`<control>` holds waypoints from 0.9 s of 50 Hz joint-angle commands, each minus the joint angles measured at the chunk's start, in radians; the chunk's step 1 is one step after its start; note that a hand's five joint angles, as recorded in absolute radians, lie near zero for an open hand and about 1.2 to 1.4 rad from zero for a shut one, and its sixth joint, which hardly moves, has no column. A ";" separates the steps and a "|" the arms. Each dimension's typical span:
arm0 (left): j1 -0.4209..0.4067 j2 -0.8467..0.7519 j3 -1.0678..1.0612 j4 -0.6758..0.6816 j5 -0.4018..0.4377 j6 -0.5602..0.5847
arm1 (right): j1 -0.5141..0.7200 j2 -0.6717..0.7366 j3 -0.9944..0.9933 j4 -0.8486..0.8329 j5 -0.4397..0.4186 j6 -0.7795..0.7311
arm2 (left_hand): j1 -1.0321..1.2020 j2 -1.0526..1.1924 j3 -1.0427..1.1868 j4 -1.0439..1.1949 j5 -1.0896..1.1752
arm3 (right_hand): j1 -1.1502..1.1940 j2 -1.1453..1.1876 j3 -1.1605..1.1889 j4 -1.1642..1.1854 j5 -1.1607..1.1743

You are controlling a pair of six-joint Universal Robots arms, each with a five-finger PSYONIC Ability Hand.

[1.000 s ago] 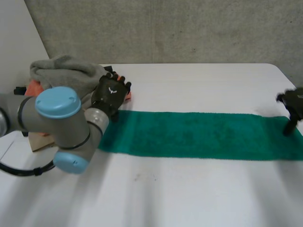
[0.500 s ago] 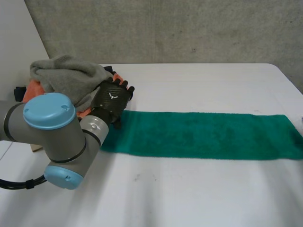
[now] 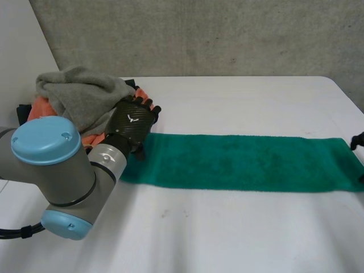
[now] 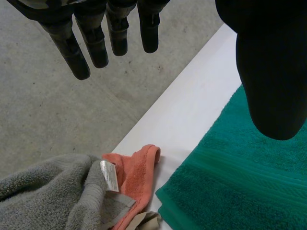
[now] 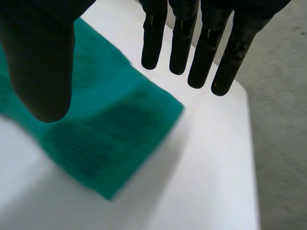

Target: Fold the laundry.

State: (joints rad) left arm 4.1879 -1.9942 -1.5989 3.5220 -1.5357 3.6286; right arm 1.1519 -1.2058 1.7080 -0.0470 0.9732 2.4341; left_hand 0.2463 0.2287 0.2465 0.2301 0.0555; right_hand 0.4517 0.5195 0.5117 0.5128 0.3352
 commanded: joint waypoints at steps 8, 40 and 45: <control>-0.003 -0.005 -0.001 0.000 0.000 -0.002 | 0.006 0.107 0.024 -0.043 0.061 -0.105 | -0.006 0.011 -0.007 0.010 0.010 | 0.129 0.062 0.069 0.068 0.071; -0.009 0.106 -0.046 -0.002 0.003 -0.066 | 0.046 0.000 -0.034 -0.264 0.183 -0.168 | -0.068 -0.050 -0.068 -0.052 -0.052 | 0.945 0.877 0.885 0.883 0.887; -0.006 0.169 -0.041 0.000 0.006 -0.152 | 0.282 -0.060 -0.037 -0.332 0.173 -0.165 | -0.068 -0.050 -0.068 -0.052 -0.052 | 0.945 0.877 0.885 0.883 0.887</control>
State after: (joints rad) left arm 4.1783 -1.8909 -1.6433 3.5208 -1.5326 3.5631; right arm 1.2120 -1.2005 1.6719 -0.3147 1.1595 2.2695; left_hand 0.2171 0.2127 0.2160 0.2116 0.0505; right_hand 0.9843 1.1785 1.1865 1.1902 0.9785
